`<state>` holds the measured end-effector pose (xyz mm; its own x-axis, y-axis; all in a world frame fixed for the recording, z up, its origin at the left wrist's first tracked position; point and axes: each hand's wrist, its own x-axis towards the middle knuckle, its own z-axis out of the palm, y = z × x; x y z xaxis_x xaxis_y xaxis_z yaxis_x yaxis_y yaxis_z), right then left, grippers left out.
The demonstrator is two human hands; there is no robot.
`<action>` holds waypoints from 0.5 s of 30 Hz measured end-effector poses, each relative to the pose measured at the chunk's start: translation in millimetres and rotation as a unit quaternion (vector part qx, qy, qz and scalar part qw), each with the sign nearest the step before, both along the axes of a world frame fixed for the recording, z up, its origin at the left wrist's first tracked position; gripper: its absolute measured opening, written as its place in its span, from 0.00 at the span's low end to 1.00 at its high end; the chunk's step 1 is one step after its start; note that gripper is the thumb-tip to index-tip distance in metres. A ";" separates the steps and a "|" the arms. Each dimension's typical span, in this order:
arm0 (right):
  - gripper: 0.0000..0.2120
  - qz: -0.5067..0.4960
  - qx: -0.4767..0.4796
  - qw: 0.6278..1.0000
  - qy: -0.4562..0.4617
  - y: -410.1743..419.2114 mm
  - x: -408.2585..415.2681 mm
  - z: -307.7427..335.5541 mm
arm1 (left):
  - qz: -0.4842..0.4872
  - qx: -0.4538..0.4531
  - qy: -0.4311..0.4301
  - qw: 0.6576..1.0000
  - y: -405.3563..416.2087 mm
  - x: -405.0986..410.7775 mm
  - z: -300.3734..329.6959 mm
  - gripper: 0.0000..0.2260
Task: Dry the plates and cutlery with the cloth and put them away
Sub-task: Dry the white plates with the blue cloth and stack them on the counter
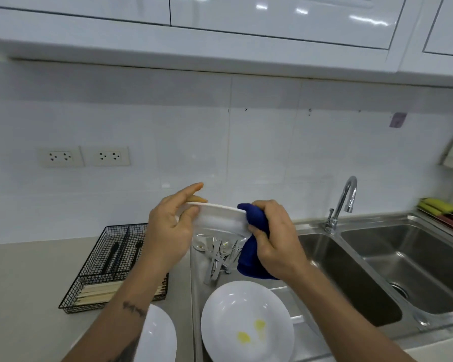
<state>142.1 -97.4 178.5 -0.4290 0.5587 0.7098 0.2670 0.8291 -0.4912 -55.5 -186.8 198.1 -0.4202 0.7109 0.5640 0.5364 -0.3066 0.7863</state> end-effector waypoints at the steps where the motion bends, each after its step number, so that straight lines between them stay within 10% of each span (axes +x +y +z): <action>1: 0.18 -0.010 0.022 1.000 0.004 -3.0 -3.1 -3.6 | 0.021 0.012 -0.046 0.999 1.6 4.0 -9.3 0.19; 6: 0.21 0.005 0.041 0.998 -0.054 -20.7 -12.2 -19.8 | -0.029 0.067 -0.479 0.875 11.8 18.5 -14.0 0.21; 15: 0.22 0.098 -0.055 0.958 -0.264 -13.9 12.3 -43.3 | 0.068 0.019 -0.451 0.890 14.0 -10.8 -32.8 0.29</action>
<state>154.5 -111.3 135.1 -0.8166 0.4891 0.3065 0.3466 0.8401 -0.4172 -66.3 -172.8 165.3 -0.7953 0.6057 -0.0238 -0.2731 -0.3231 0.9061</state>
